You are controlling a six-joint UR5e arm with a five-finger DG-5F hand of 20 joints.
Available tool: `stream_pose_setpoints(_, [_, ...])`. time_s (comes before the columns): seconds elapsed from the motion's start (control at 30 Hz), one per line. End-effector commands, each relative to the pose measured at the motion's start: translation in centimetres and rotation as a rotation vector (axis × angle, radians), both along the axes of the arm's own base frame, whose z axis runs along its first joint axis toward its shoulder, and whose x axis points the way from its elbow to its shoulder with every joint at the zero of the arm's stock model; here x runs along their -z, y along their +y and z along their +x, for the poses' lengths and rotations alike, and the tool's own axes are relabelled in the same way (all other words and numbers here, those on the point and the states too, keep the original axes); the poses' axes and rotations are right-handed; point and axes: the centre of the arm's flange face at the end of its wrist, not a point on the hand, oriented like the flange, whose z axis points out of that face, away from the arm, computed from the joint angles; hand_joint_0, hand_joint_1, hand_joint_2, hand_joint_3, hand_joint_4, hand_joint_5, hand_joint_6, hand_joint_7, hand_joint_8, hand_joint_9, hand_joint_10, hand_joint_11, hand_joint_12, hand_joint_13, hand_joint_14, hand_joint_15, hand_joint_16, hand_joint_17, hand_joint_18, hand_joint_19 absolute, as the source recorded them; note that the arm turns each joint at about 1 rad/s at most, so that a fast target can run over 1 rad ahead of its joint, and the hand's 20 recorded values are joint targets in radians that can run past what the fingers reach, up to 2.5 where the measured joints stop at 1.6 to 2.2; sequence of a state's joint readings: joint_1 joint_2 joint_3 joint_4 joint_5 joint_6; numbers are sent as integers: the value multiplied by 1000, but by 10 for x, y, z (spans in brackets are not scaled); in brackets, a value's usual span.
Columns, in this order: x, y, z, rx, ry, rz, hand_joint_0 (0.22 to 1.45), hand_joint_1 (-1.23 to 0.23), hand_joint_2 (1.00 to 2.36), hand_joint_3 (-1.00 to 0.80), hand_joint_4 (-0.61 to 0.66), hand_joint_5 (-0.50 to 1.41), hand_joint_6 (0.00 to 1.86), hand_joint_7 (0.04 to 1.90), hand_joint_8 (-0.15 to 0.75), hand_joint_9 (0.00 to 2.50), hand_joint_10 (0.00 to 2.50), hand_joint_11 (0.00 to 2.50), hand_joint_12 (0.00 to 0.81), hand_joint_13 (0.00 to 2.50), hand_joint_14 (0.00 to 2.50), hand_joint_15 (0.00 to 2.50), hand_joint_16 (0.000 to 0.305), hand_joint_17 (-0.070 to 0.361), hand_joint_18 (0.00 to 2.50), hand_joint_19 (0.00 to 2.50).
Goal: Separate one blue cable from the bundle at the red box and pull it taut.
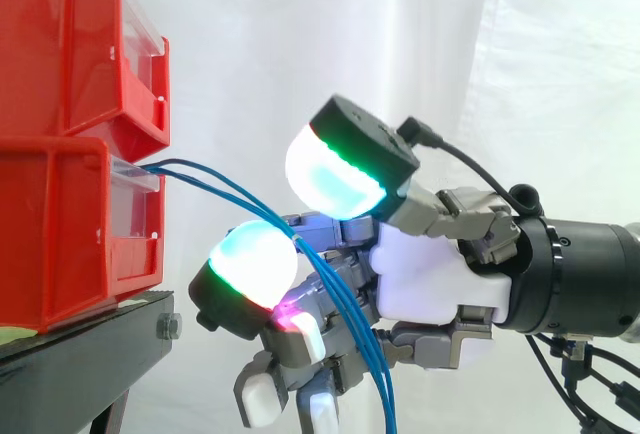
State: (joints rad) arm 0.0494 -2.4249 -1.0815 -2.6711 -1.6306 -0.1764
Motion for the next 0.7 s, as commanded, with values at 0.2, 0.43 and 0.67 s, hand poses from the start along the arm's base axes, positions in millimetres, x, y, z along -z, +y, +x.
stream_pose_setpoints(0.2, [-1,1,0,-4,1,0,628,-590,1014,-323,138,-154,860,1072,402,1005,20,1008,376,802,17,521,47,105,844,661])
stream_pose_setpoints(0.43, [-1,1,1,-4,-5,0,646,-809,1018,-221,129,-170,879,1076,395,974,20,1030,390,803,18,535,48,109,866,671])
stream_pose_setpoints(0.67, [-1,0,1,-3,-3,0,771,-924,1001,-485,57,-179,893,1079,379,951,21,1035,383,809,19,525,49,110,886,625])
